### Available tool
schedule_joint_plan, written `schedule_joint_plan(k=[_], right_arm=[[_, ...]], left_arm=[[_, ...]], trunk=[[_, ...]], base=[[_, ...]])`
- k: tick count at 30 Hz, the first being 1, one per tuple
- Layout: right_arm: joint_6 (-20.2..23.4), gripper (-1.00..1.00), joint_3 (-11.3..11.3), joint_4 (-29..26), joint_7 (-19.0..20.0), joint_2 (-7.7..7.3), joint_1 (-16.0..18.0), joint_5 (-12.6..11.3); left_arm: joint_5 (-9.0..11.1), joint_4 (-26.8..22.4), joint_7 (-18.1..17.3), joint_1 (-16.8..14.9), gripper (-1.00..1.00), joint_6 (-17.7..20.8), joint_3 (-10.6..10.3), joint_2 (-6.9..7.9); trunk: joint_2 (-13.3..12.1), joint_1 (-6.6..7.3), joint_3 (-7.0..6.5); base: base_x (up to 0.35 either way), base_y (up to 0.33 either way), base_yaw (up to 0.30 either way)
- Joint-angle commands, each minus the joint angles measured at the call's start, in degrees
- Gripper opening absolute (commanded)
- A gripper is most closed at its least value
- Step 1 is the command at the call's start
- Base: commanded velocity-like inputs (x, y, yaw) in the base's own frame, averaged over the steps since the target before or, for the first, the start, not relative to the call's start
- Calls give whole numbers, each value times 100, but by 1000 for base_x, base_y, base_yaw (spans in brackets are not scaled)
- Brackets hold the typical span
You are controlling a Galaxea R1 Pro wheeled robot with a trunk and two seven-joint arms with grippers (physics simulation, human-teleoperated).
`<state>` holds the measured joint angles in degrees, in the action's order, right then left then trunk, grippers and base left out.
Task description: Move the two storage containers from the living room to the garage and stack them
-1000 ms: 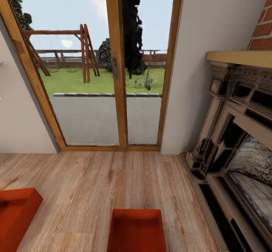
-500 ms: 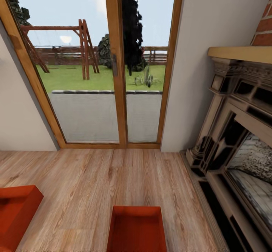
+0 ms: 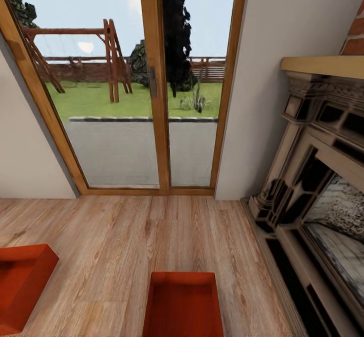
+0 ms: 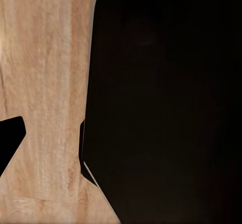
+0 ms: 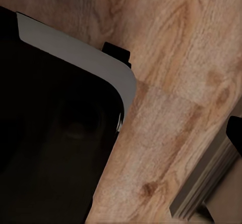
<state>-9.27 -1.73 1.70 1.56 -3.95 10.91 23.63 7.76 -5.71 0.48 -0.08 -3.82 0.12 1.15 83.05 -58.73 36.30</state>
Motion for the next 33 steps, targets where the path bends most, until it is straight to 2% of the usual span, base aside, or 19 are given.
schedule_joint_plan(k=[1,33], right_arm=[[-33,100,-20,20,11,-5,8,19],[-31,100,-20,17,11,-9,8,19]], left_arm=[[41,0,5,-1,100,-13,-3,0],[41,0,5,-1,100,-13,-3,-1]], trunk=[[2,0,14],[2,0,295]], base=[[0,0,0],[0,0,0]])
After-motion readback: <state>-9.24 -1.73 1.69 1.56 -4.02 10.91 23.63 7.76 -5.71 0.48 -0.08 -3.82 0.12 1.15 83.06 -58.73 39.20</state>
